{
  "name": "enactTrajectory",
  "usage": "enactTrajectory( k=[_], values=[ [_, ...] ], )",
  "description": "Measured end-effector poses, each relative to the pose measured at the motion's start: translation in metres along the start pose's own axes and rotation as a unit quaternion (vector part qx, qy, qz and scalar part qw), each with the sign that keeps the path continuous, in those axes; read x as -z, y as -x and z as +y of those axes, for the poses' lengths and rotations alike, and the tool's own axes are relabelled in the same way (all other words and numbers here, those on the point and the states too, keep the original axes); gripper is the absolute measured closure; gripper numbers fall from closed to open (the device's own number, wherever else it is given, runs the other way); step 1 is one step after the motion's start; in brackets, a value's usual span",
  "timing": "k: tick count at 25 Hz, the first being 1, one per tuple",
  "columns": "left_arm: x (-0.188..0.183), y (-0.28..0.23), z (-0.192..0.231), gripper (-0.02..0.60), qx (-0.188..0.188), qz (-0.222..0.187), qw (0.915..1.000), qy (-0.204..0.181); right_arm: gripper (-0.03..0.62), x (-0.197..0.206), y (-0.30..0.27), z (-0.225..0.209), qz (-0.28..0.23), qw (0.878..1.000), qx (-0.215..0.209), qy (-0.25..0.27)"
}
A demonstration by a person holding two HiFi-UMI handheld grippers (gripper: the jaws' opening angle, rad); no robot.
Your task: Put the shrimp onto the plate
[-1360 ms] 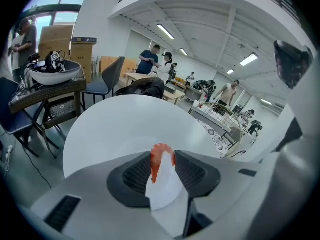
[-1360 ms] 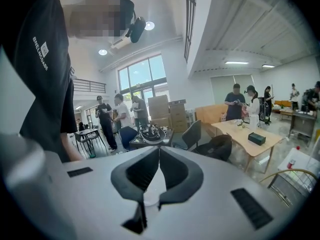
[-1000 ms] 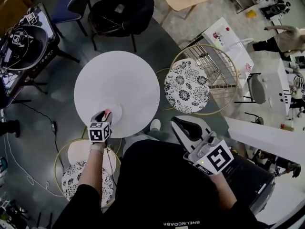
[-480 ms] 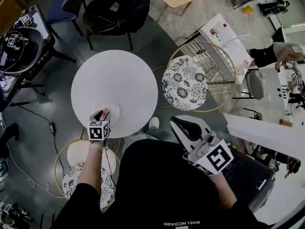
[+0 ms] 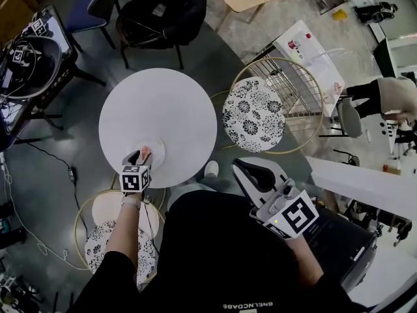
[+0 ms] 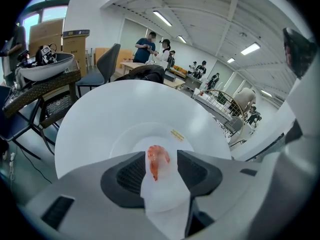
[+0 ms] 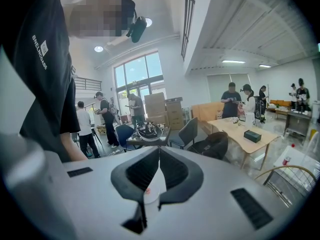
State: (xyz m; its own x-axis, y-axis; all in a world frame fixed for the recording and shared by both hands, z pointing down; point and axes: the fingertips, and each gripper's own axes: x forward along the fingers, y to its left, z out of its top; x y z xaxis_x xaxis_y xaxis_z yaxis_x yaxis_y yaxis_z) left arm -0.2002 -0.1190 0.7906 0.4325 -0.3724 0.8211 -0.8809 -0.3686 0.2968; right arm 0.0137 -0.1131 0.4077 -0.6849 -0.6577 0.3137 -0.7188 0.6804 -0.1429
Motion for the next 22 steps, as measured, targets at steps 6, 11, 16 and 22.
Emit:
enactTrajectory(
  k=[6, 11, 16, 22],
  values=[
    [-0.015, 0.014, -0.011, 0.4, 0.01, -0.023, 0.9996, -0.012, 0.577, -0.002, 0.002, 0.003, -0.008, 1.0, -0.007, 0.001],
    [-0.032, 0.035, -0.029, 0.4, 0.009, -0.053, 0.9984, -0.021, 0.577, -0.004, 0.006, 0.007, -0.018, 1.0, -0.019, 0.003],
    [-0.052, 0.061, -0.056, 0.403, 0.012, -0.081, 0.9959, -0.037, 0.577, -0.006, 0.012, 0.007, -0.027, 0.999, -0.03, 0.001],
    [-0.081, 0.101, -0.088, 0.451, 0.017, -0.135, 0.9901, -0.035, 0.577, -0.002, 0.021, 0.006, -0.034, 0.999, -0.038, -0.003]
  ],
)
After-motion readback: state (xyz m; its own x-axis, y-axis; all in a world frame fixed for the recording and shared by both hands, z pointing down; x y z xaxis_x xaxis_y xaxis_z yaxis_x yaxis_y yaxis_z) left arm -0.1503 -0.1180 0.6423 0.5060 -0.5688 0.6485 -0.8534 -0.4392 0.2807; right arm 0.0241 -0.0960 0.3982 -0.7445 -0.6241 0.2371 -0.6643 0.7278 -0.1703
